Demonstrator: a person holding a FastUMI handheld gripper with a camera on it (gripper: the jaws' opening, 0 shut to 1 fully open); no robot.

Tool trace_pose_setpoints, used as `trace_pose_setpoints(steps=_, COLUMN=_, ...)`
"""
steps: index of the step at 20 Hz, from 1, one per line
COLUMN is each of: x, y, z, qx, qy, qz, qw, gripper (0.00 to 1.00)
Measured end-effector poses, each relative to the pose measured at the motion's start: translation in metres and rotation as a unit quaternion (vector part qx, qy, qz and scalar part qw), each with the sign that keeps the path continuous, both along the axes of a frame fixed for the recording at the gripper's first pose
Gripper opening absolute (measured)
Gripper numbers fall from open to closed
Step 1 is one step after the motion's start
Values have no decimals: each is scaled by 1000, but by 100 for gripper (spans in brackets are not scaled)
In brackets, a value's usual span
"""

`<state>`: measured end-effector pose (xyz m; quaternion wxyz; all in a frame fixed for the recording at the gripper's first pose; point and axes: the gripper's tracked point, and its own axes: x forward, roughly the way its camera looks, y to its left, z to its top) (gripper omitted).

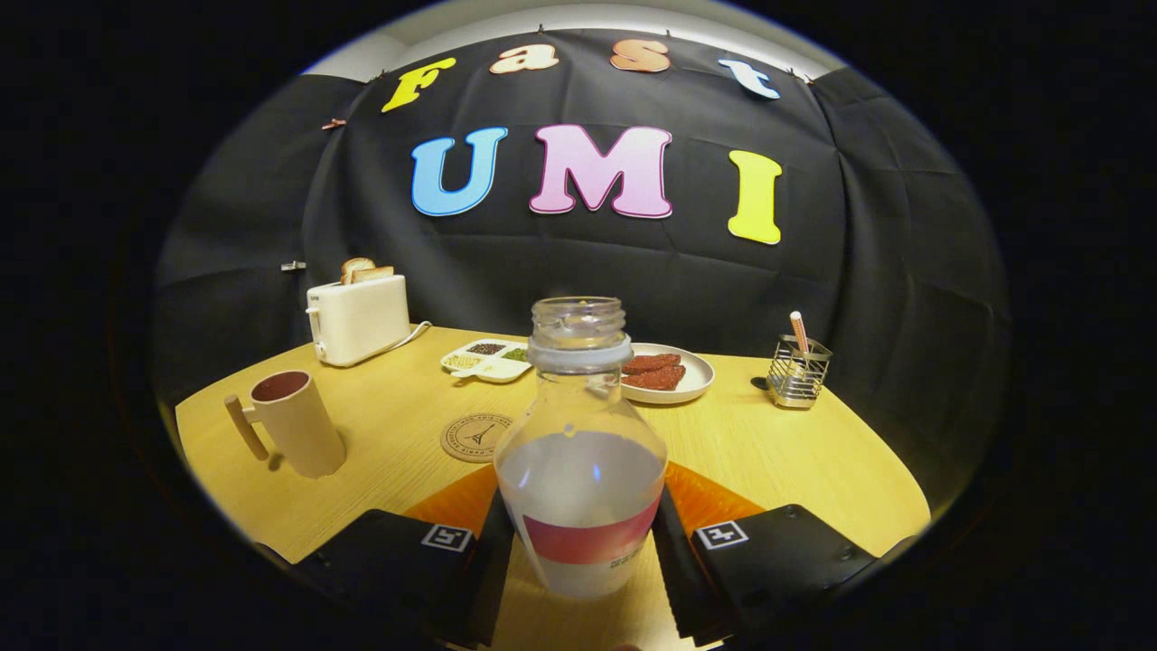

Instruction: Take the bottle from table, then pour the juice into the cup, finally place the bottle on the coaster

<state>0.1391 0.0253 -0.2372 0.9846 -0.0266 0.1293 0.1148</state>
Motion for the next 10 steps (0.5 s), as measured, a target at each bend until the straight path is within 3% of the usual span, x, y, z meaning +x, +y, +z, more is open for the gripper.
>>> trace_pose_setpoints(steps=10, x=13, y=52, z=65, qx=-112, qy=-50, qz=68, qw=990, gripper=74)
